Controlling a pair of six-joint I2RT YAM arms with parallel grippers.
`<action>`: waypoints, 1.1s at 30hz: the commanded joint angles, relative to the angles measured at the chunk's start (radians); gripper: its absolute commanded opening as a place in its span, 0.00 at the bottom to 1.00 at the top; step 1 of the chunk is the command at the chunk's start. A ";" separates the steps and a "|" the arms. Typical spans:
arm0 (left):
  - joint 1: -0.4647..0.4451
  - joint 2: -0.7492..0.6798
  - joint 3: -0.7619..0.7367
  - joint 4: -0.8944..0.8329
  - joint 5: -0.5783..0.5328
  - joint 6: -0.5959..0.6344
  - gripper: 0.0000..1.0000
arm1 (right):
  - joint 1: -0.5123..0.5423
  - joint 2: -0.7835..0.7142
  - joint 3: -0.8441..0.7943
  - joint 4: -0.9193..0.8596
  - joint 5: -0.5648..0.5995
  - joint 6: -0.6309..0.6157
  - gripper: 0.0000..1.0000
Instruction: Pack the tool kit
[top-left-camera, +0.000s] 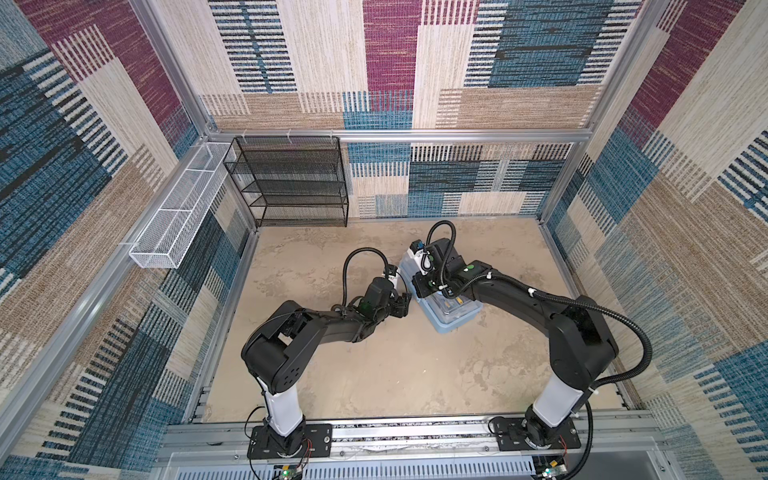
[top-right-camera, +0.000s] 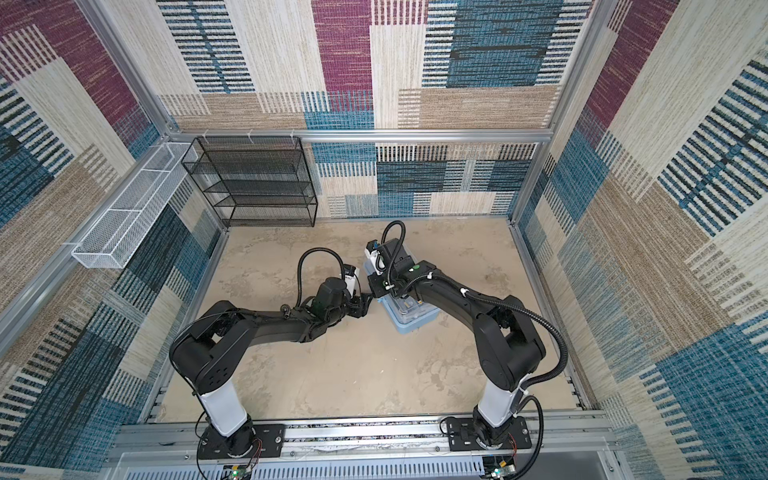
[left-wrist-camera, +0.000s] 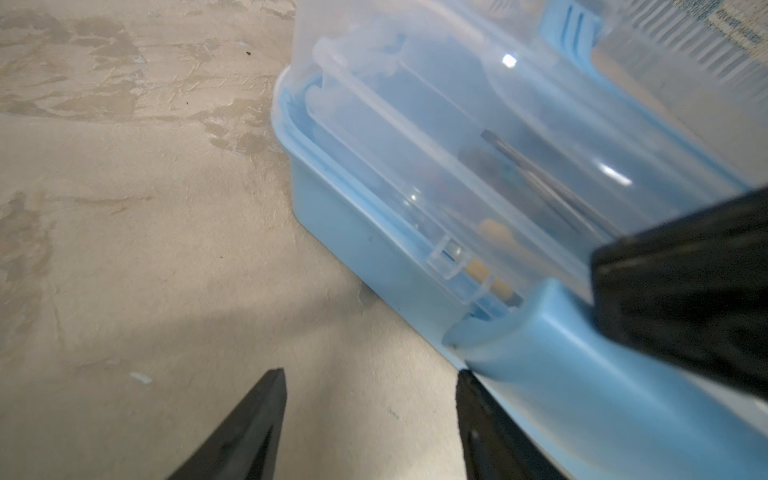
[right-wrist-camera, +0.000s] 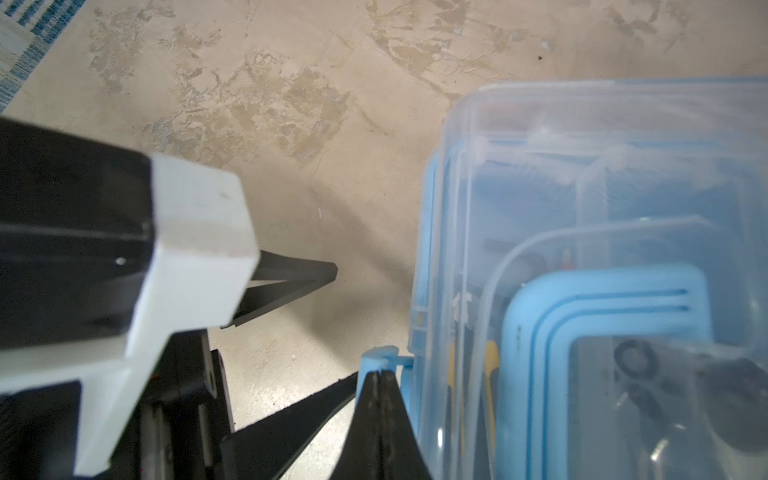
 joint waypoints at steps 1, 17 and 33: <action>0.001 0.003 0.017 0.047 0.029 -0.010 0.68 | 0.000 -0.003 0.003 -0.048 0.057 0.003 0.05; 0.004 0.012 0.030 0.028 0.033 -0.013 0.68 | 0.000 -0.001 -0.024 -0.052 0.072 0.008 0.04; 0.005 0.010 0.041 0.010 0.040 -0.016 0.68 | 0.009 -0.009 -0.051 -0.056 0.103 0.024 0.03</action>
